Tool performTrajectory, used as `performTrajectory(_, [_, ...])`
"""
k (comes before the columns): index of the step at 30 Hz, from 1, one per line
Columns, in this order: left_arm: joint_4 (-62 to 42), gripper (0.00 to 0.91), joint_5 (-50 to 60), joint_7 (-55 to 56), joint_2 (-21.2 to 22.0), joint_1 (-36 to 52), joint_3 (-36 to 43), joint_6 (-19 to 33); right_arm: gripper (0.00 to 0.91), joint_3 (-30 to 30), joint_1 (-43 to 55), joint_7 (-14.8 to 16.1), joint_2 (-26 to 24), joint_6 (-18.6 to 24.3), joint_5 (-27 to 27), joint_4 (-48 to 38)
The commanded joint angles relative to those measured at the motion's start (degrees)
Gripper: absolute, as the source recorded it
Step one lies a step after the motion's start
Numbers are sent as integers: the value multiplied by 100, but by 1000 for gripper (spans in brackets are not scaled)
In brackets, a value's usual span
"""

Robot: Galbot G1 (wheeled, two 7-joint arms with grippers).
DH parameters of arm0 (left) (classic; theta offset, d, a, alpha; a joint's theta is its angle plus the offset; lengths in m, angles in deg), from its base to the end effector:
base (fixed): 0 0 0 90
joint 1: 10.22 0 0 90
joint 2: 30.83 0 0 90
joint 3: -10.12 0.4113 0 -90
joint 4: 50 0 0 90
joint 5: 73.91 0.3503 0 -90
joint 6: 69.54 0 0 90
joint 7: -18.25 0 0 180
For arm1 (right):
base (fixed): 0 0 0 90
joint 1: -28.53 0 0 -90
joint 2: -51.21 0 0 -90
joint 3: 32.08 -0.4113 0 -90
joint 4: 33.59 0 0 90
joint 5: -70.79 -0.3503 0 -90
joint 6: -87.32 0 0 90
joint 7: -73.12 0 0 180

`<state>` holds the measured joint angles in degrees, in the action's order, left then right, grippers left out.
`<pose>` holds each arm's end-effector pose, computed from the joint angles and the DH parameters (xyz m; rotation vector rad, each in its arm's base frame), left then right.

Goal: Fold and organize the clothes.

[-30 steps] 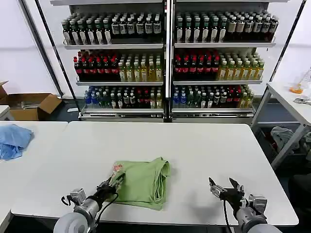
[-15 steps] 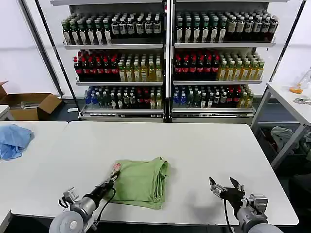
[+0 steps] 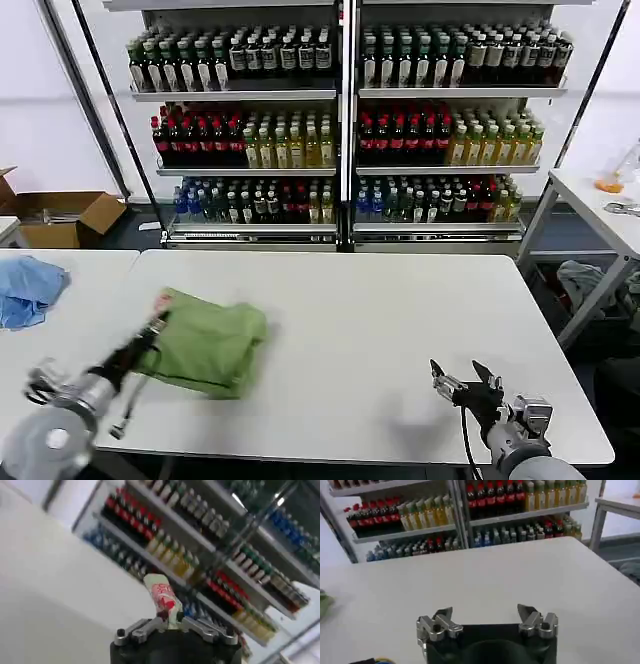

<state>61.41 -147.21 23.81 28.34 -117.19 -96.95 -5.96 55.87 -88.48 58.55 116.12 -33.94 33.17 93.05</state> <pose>0.2415 0.2275 -0.2768 -0.1052 -2.7068 0.9063 0.1690 -0.0949 -0.2870 0.0817 -2.6756 -0.1765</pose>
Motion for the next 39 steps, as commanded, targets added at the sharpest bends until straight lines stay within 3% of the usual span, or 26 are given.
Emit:
performTrajectory(1, [1039, 20, 606, 210, -920, -62, -887, 59, 907, 61, 42, 6, 41, 7, 35, -12])
performTrajectory(3, [1217, 30, 1990, 160, -776, -167, -191, 191, 907, 66, 27, 7, 46, 9, 54, -11])
performTrajectory(9, [830, 20, 4549, 122, -133, -85, 2010, 482, 907, -26, -34, 15, 13, 24, 56, 10])
performTrajectory(15, [425, 30, 5900, 198, 382, 335, 3639, 461, 907, -73, -40, 13, 45, 32, 57, 30])
performTrajectory(25, [119, 30, 5874, 437, 1149, 1004, 4976, 65, 907, -126, -96, 24, 89, 43, 90, 128])
performTrajectory(39, [-1645, 30, 5863, 962, 2496, 2293, 5967, 295, 907, -240, -145, 59, 42, 61, 121, 243])
